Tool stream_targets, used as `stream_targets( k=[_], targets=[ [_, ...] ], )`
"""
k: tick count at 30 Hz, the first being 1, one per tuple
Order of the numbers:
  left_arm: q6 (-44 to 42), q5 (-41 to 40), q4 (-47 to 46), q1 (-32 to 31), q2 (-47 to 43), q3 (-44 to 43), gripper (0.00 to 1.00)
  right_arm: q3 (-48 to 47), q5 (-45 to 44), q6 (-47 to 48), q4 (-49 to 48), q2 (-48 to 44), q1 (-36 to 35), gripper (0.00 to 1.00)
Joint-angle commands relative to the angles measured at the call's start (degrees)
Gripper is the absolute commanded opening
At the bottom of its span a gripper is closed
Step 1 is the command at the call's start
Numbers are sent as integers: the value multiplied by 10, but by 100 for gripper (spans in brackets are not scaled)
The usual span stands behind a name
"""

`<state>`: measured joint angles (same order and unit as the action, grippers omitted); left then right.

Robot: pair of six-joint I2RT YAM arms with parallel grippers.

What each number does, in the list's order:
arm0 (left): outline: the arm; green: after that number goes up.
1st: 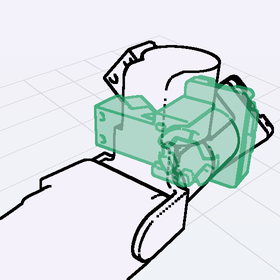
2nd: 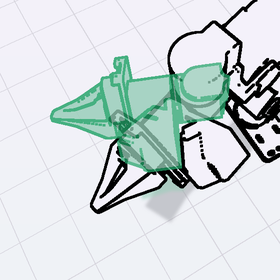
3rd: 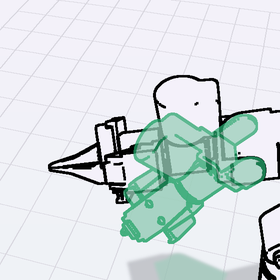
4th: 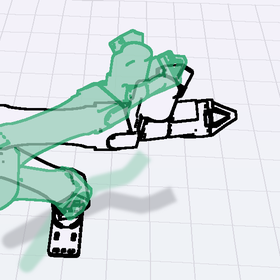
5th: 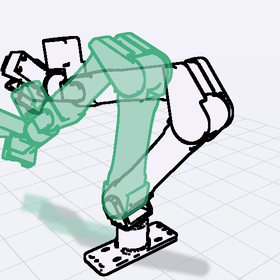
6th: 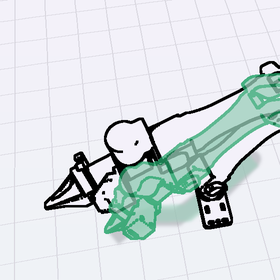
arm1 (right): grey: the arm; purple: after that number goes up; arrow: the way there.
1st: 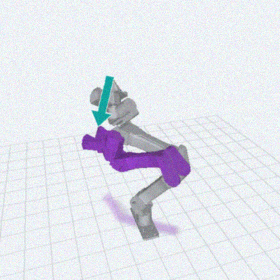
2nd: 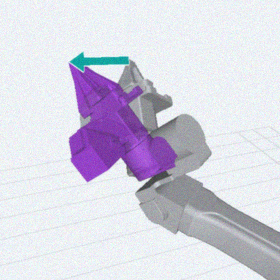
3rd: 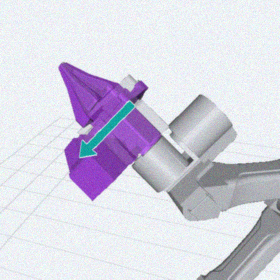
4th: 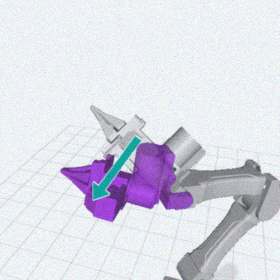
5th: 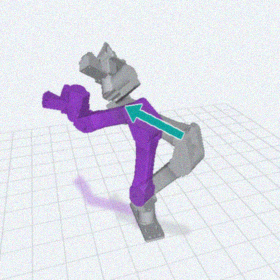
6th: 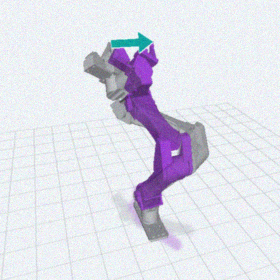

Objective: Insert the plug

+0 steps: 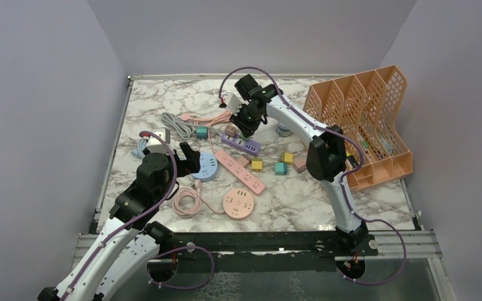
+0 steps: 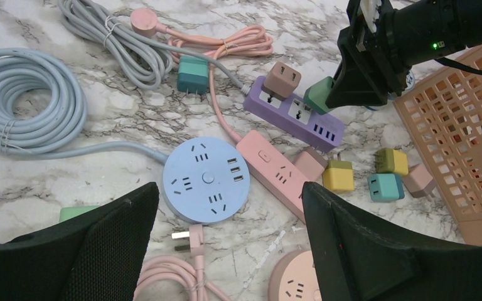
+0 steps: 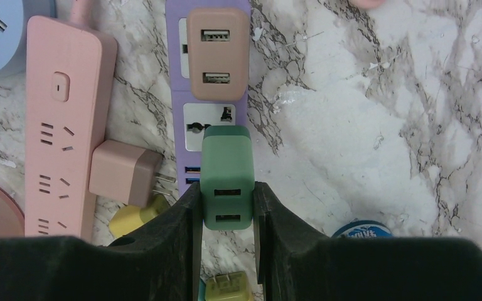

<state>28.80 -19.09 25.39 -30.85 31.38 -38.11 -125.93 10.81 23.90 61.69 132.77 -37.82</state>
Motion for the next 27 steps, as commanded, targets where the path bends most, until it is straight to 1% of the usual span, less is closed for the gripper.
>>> stream_targets(
  k=[1,10,14,18,23,25,27],
  targets=[
    [-2,0,-3,1,-2,-9,87,5,28,32,14,40,-12,3],
    [-3,2,-3,1,4,-9,87,12,66,21,-14,36,-14,5],
    [-3,1,-3,1,3,-8,87,-5,54,2,-21,47,-14,6],
    [-2,1,-3,0,0,-7,87,-21,39,-6,-6,66,-14,8],
    [-1,2,-3,1,2,-8,87,-17,11,-13,0,75,-14,11],
    [-1,1,-3,1,3,-8,87,-19,0,-17,0,81,-14,11],
    [-1,1,-3,1,5,-8,87,-19,-9,-18,2,87,-15,9]
  ],
)
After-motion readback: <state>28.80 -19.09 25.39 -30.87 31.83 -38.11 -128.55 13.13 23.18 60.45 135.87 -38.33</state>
